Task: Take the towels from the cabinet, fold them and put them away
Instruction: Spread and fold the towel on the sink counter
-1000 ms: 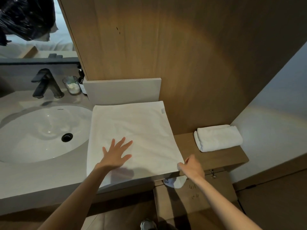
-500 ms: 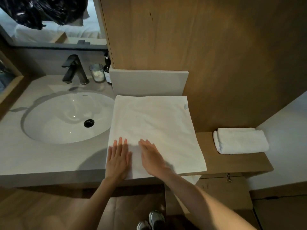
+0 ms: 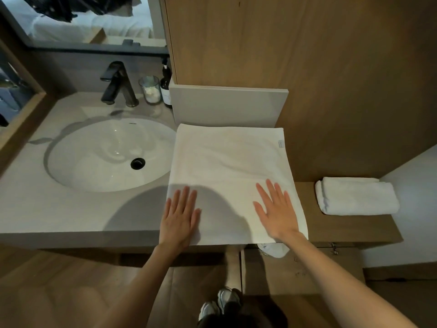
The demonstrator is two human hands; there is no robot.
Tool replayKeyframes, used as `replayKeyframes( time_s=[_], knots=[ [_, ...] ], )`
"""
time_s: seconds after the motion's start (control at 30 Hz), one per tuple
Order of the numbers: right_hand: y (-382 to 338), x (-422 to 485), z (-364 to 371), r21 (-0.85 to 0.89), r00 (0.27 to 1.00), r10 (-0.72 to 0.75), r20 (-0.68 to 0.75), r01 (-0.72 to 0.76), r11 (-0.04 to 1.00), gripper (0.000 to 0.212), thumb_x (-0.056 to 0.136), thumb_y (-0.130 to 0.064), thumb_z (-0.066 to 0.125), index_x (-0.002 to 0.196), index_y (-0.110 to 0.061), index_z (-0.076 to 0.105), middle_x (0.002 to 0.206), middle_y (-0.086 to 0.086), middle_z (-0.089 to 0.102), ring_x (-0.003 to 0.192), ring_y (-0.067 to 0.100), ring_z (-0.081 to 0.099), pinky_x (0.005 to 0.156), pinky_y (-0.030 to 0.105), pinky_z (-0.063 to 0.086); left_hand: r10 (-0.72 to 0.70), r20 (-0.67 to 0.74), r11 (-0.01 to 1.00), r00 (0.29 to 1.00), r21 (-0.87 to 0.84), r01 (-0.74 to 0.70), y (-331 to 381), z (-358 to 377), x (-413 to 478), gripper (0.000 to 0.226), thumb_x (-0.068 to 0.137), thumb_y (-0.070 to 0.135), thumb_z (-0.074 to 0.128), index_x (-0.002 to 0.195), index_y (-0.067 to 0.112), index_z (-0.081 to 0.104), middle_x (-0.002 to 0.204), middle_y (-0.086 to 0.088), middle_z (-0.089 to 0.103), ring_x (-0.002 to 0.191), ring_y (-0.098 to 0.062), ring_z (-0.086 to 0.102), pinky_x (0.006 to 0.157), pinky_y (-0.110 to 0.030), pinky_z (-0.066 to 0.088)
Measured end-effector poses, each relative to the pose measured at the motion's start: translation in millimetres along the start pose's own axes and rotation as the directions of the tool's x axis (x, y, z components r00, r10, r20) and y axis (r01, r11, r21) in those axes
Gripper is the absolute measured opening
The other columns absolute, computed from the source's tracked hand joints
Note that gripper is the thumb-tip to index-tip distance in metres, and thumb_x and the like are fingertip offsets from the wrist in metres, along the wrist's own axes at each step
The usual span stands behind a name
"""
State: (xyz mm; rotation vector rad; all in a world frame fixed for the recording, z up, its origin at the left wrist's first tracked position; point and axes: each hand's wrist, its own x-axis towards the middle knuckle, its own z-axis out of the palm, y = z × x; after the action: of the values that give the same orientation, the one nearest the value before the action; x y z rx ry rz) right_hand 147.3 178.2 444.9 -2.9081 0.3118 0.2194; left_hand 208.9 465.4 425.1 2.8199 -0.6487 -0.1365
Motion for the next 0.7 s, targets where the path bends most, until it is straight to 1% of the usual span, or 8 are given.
replayKeyframes(
  time_s=[0.07,0.13,0.2,0.3,0.47,0.53,0.63,0.7],
  knots=[
    [-11.1,1.5,-6.9,-0.019,0.997,0.059,0.043,-0.059,0.998,0.057,0.102,-0.05,0.011,0.154,-0.033,-0.003,0.162,-0.002,-0.011,0.149,0.02,-0.015,0.122,0.039,-0.005,0.009,-0.002,1.0,1.0,0.004,-0.009,-2.0,3.2,0.3,0.066,0.097,0.056,-0.002,0.153,0.021,-0.009,0.159,0.0,-0.021,0.146,-0.019,-0.02,0.119,-0.037,-0.014],
    [-38.6,8.3,-18.1,0.001,0.994,0.096,0.044,-0.096,0.995,0.055,0.104,-0.036,0.019,0.155,-0.019,0.008,0.162,0.01,0.007,0.15,0.026,0.004,0.122,0.039,0.006,0.015,0.005,1.0,1.0,0.008,-0.015,-3.6,4.7,1.0,0.068,0.097,0.058,-0.003,0.153,0.019,-0.008,0.16,-0.002,-0.018,0.146,-0.02,-0.018,0.118,-0.037,-0.014],
    [-74.7,17.0,-21.1,0.101,1.0,0.003,0.009,-0.004,0.995,0.052,0.104,-0.027,0.026,0.154,-0.015,0.016,0.16,0.009,0.017,0.148,0.024,0.013,0.121,0.04,0.009,0.019,0.002,1.0,1.0,0.019,-0.02,-4.6,6.3,1.5,0.069,0.097,0.059,-0.003,0.153,0.019,-0.006,0.16,-0.003,-0.017,0.147,-0.02,-0.017,0.118,-0.037,-0.013],
    [-125.5,19.2,-3.4,0.207,0.989,-0.15,-0.015,0.15,0.967,0.053,0.104,-0.022,0.032,0.154,-0.021,0.017,0.162,0.0,0.016,0.149,0.02,0.008,0.122,0.038,0.0,0.021,-0.015,1.0,1.0,0.021,-0.02,-5.2,7.4,2.3,0.068,0.097,0.059,-0.005,0.153,0.02,-0.005,0.16,-0.001,-0.018,0.146,-0.019,-0.018,0.117,-0.036,-0.015],
    [-113.9,9.7,23.0,0.06,0.976,-0.2,-0.084,0.206,0.977,0.05,0.103,-0.042,0.034,0.151,-0.037,0.022,0.162,-0.006,0.013,0.15,0.02,0.007,0.119,0.039,0.0,0.03,-0.046,1.0,0.998,0.003,-0.03,-4.6,8.5,2.9,0.063,0.1,0.053,0.003,0.154,0.02,-0.001,0.161,-0.002,-0.013,0.147,-0.019,-0.015,0.118,-0.036,-0.013],
    [-79.7,6.6,19.9,0.014,0.983,-0.153,-0.103,0.155,0.988,0.051,0.102,-0.051,0.026,0.151,-0.043,0.016,0.162,-0.006,0.007,0.15,0.019,0.002,0.121,0.042,0.002,0.031,-0.045,0.999,0.999,-0.013,-0.032,-4.1,7.4,2.2,0.064,0.099,0.053,0.002,0.154,0.02,-0.004,0.16,-0.001,-0.016,0.147,-0.019,-0.017,0.119,-0.036,-0.013],
    [-22.6,-4.3,10.4,-0.018,0.998,-0.008,-0.069,0.007,1.0,0.054,0.098,-0.059,0.006,0.15,-0.048,-0.003,0.161,-0.009,-0.011,0.148,0.018,-0.015,0.121,0.039,-0.006,0.024,-0.024,1.0,0.999,-0.015,-0.024,-1.2,1.7,1.4,0.066,0.096,0.054,-0.003,0.152,0.02,-0.009,0.159,-0.002,-0.021,0.145,-0.018,-0.022,0.118,-0.038,-0.012],
    [6.5,-12.9,3.9,-0.013,0.997,0.046,-0.062,-0.047,0.999,0.057,0.096,-0.061,0.001,0.15,-0.046,-0.007,0.161,-0.009,-0.015,0.147,0.015,-0.02,0.12,0.036,-0.01,0.013,-0.003,1.0,1.0,-0.024,-0.013,1.2,0.1,1.2,0.067,0.094,0.055,-0.005,0.151,0.021,-0.012,0.157,-0.002,-0.024,0.144,-0.017,-0.025,0.117,-0.036,-0.014]
  ],
)
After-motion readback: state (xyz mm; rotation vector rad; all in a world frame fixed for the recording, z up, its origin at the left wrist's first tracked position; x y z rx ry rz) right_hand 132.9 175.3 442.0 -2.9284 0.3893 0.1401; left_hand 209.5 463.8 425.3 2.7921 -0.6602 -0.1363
